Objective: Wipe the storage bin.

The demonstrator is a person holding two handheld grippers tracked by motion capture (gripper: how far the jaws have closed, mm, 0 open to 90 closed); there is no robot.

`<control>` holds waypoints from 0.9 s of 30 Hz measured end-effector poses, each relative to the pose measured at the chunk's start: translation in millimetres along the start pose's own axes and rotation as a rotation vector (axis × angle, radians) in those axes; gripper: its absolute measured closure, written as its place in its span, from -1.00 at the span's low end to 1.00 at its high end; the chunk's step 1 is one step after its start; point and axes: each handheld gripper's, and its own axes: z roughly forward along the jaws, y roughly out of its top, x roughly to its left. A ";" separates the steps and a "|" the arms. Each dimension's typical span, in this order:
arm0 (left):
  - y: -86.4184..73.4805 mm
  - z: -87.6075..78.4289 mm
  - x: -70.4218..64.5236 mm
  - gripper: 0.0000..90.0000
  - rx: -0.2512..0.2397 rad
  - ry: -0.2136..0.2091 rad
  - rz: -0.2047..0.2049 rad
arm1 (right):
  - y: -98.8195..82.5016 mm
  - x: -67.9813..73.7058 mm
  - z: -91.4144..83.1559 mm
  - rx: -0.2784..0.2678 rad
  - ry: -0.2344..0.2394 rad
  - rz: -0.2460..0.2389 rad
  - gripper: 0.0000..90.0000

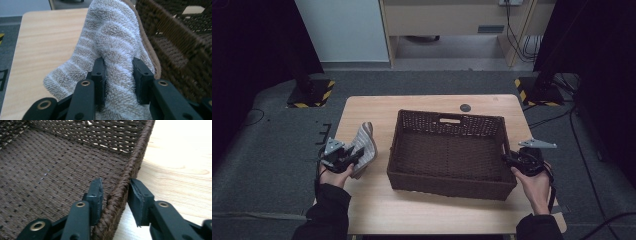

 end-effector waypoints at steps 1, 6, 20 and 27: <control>2.9 0.7 -0.3 0.46 -0.008 0.000 -0.002 | 0.4 0.8 0.4 -0.001 -0.003 -0.002 0.48; 15.0 5.1 -0.3 0.46 -0.032 -0.006 -0.001 | 1.9 4.3 2.9 -0.006 0.006 -0.022 0.51; 42.8 22.1 -2.1 0.46 -0.099 -0.041 0.010 | 3.9 13.5 8.0 -0.012 0.062 -0.034 0.51; 54.8 49.4 -5.9 0.46 -0.077 -0.044 0.059 | 3.8 14.1 8.3 -0.012 0.055 -0.037 0.50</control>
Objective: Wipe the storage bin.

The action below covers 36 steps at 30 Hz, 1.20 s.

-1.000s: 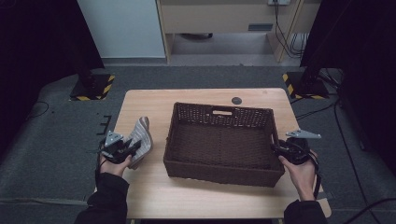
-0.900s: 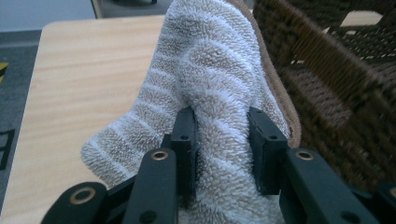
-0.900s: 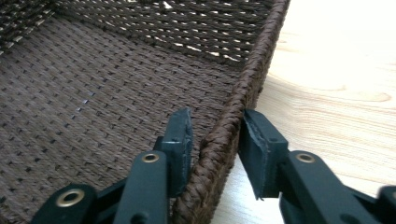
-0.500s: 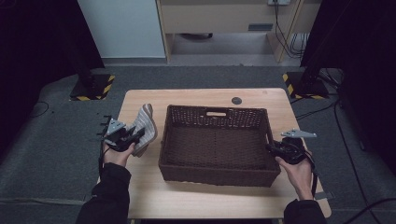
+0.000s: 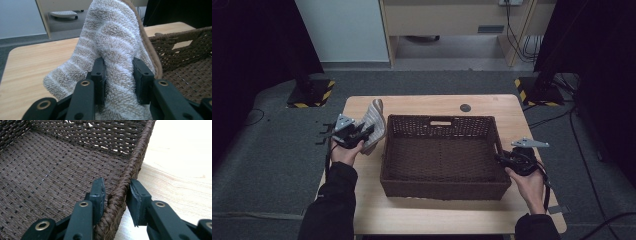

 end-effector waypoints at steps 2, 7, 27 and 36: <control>-0.4 10.6 -2.6 0.45 0.013 -0.005 0.009 | -0.1 0.1 0.0 -0.001 -0.001 -0.001 0.50; -3.7 33.8 -6.6 0.46 0.053 0.010 0.043 | -0.4 0.2 0.0 -0.002 -0.001 0.005 0.50; -38.6 60.3 5.0 0.54 0.167 -0.025 -0.005 | -0.3 0.3 0.2 -0.002 -0.002 -0.003 0.49; -7.3 45.0 3.8 0.54 0.020 -0.036 0.023 | -0.4 0.4 0.2 -0.002 -0.004 -0.004 0.49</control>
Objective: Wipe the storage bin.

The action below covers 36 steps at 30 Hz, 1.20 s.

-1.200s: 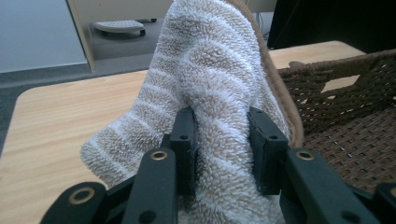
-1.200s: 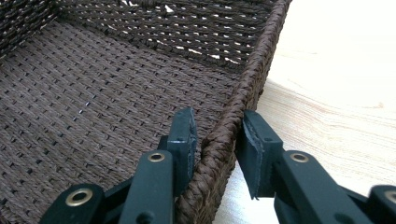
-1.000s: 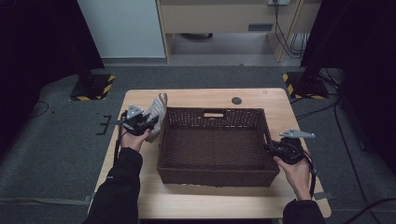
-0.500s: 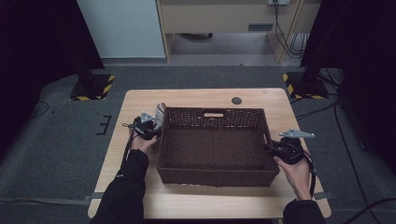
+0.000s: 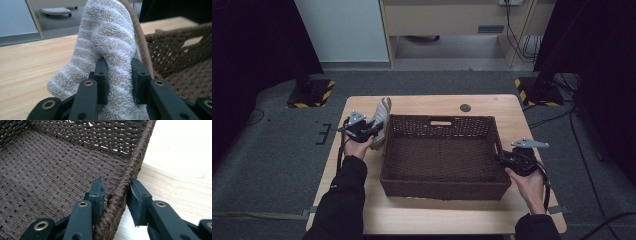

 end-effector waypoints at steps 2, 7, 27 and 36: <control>-4.0 6.6 1.8 0.54 0.026 0.002 -0.007 | 0.1 0.1 0.1 -0.001 0.000 0.001 0.49; -23.2 26.3 -1.6 0.54 0.130 0.008 0.012 | 0.2 -0.2 0.1 -0.001 0.002 0.000 0.49; -7.0 -46.8 -2.9 0.55 0.020 -0.101 -0.019 | -0.9 0.3 -0.4 0.000 -0.004 -0.001 0.50; -41.7 -27.2 -14.2 0.55 0.177 -0.109 0.040 | -1.0 0.6 -0.7 0.001 -0.006 -0.001 0.50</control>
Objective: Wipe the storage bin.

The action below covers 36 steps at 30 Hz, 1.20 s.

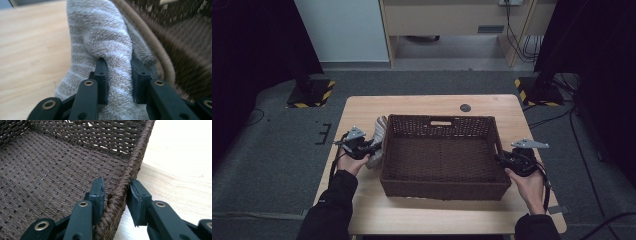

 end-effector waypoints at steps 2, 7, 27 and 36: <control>-5.7 7.5 -3.8 0.55 0.036 0.005 0.025 | 0.0 0.0 0.0 0.000 0.000 0.000 0.50; -8.0 4.0 -0.7 0.55 0.032 -0.002 0.003 | -0.2 0.3 -0.2 -0.001 -0.002 -0.001 0.50; -1.8 -10.8 -7.1 0.56 -0.016 -0.032 0.039 | -0.2 0.6 -0.2 -0.002 -0.003 0.002 0.50; -12.7 -7.3 -7.8 0.55 0.059 -0.018 0.050 | 0.9 3.6 -0.9 0.005 -0.031 0.016 0.55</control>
